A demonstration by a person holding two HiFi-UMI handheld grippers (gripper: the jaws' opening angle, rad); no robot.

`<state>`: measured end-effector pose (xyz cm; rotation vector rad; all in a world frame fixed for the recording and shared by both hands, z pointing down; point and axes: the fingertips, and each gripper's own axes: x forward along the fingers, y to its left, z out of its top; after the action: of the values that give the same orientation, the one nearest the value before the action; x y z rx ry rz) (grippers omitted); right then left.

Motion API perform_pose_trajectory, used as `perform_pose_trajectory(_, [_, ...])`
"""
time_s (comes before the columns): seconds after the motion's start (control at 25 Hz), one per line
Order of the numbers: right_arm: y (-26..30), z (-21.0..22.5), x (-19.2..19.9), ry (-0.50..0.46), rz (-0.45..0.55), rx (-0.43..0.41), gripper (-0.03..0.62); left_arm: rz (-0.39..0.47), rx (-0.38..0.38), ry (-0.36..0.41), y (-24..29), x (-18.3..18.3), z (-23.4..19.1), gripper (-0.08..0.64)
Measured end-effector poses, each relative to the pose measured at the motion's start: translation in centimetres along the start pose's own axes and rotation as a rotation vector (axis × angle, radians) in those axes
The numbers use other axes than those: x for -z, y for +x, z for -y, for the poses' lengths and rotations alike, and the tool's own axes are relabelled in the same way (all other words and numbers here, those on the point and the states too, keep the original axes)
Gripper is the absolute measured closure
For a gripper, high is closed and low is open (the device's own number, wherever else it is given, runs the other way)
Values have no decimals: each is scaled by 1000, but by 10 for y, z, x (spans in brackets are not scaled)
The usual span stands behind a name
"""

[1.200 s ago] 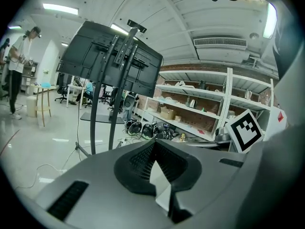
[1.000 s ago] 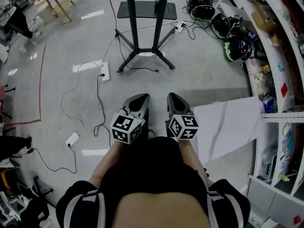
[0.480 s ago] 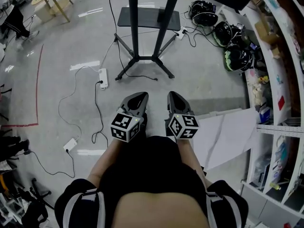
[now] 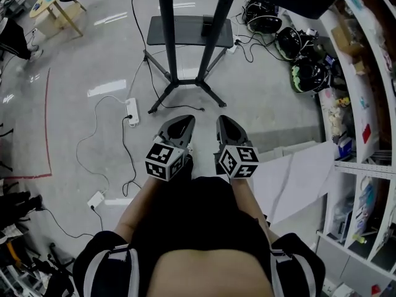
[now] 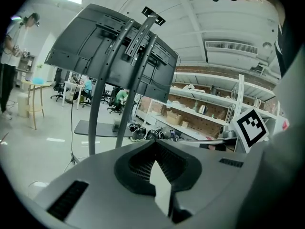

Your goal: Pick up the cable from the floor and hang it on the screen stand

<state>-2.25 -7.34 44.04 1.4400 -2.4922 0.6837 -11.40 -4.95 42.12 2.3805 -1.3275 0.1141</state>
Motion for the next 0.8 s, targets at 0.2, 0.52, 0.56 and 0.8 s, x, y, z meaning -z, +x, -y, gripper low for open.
perform_pose_trajectory(0.2, [24,9,-12,-7,6,4,568,-14,21,-10,24,1,-20,555])
perform_pose_trajectory(0.52, [43,19,-22,-39,16,17,568,-10,70,2,52,-2,-27,555])
perform_pose_trajectory(0.56, [43,21,-21,-65,8,17,568,-11,69,-6,55,0,-27,555])
perform_pose_trajectory(0.8, [49,32,-19,-43,-16,-27,568,-40,74,-21,73,9,-30,555])
